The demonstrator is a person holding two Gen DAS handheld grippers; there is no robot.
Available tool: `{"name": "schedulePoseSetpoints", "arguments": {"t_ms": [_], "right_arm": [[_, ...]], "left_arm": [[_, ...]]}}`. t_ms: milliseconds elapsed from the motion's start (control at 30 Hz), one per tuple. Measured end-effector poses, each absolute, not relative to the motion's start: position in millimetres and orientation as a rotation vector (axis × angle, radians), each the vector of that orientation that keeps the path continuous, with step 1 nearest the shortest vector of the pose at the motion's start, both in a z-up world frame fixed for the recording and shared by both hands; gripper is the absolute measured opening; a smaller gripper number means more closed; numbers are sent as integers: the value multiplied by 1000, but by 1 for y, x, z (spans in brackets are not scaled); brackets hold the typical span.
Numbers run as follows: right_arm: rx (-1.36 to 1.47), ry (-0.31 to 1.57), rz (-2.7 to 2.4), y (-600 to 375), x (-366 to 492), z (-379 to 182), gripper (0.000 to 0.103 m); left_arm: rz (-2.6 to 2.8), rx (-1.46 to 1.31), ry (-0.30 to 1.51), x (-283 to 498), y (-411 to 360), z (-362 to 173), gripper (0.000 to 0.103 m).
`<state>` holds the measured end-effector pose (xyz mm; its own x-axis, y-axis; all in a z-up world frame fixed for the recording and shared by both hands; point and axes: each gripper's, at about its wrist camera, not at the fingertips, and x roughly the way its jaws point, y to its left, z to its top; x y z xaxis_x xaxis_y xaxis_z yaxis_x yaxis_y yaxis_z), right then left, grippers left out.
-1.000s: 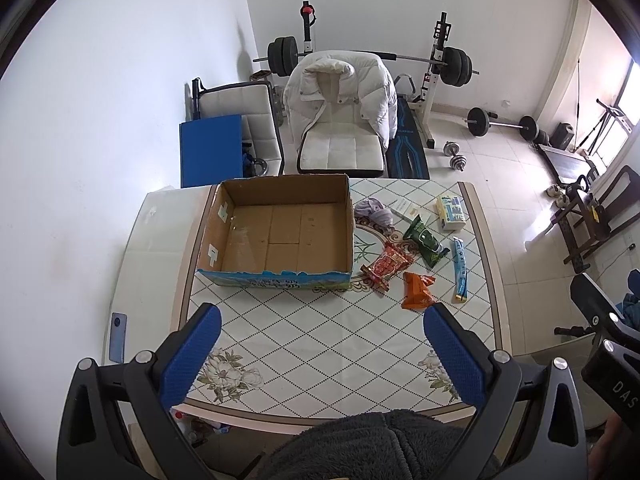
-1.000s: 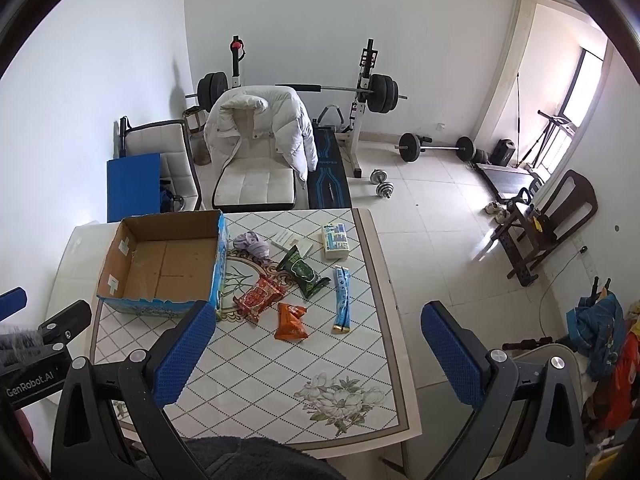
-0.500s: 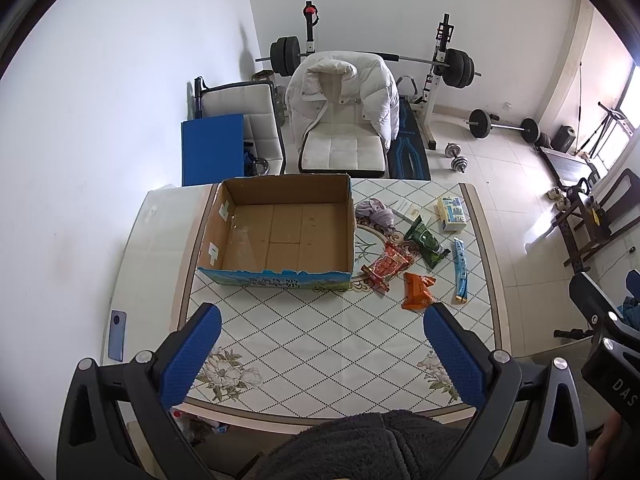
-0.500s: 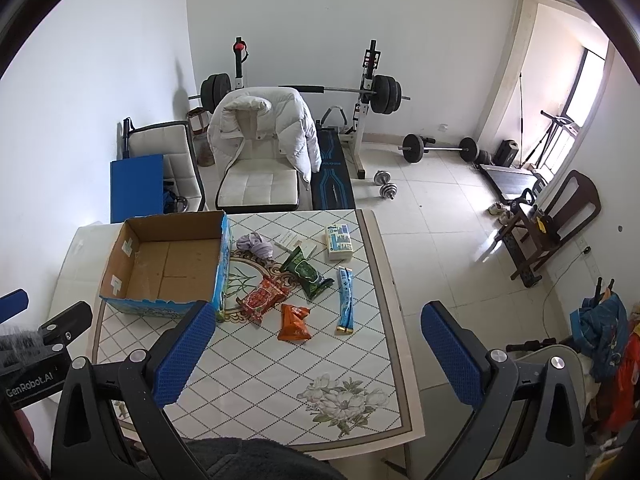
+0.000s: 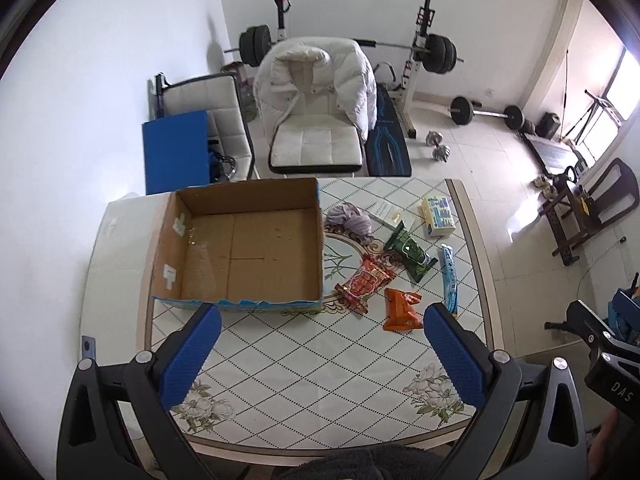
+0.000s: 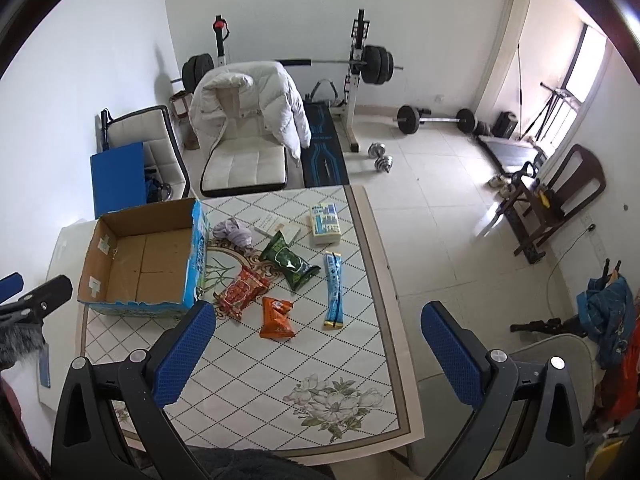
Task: Organize soft objects
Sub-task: 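Grasp the red snack bag with the left gripper while the right grasps the blue stick pack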
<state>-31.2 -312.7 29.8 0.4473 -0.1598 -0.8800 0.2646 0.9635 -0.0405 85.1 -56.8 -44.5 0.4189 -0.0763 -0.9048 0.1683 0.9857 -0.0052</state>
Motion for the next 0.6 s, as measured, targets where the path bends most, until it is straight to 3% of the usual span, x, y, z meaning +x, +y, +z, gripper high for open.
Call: {"name": "schedulePoseSetpoints", "arguments": {"t_ms": [400, 600], "right_arm": [[307, 1467, -226, -420, 93, -214, 103], [398, 1593, -192, -434, 125, -295, 95]], "left_arm": [[-298, 230, 1537, 218, -185, -250, 103], [-264, 511, 1673, 245, -214, -348, 102]]}}
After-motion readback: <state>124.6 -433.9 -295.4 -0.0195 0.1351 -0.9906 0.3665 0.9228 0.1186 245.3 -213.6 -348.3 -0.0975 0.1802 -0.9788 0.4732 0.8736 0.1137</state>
